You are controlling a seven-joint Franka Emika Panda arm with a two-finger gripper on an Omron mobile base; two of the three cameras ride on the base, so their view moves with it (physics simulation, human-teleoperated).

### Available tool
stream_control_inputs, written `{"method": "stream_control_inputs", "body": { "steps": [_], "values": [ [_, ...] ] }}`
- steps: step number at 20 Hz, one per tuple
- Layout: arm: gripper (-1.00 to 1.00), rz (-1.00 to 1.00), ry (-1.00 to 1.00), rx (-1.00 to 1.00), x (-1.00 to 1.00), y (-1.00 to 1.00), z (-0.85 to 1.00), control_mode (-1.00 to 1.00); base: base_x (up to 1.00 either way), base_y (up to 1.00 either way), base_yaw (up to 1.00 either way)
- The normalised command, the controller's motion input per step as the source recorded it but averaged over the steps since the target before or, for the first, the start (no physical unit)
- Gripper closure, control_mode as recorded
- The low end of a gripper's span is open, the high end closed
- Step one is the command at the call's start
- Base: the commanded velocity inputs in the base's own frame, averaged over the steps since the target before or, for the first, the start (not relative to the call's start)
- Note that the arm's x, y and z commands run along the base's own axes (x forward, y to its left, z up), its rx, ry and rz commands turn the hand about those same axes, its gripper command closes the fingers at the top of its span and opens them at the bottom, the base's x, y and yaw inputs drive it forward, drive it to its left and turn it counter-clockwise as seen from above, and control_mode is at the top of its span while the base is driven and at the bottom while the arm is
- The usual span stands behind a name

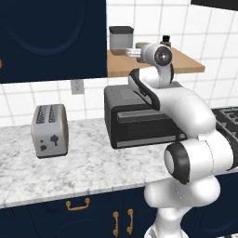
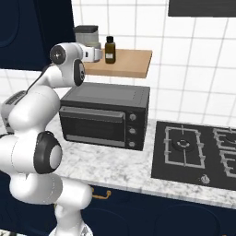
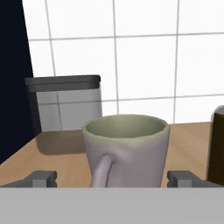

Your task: Gather all objects into one cabinet and sort the glasses and bowls to opposite sides.

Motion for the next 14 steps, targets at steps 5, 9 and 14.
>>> {"method": "stream_control_inputs", "body": {
  "steps": [5,9,14],
  "values": [
    [1.0,0.0,0.0,0.0,0.01,0.0,0.0,-1.0,0.0,0.0,0.0],
    [1.0,0.0,0.0,0.0,0.0,0.0,0.0,-1.0,0.0,0.0,0.0],
    [1.0,0.0,0.0,0.0,0.0,-0.01,0.0,-1.0,0.0,0.0,0.0]
  ]
}}
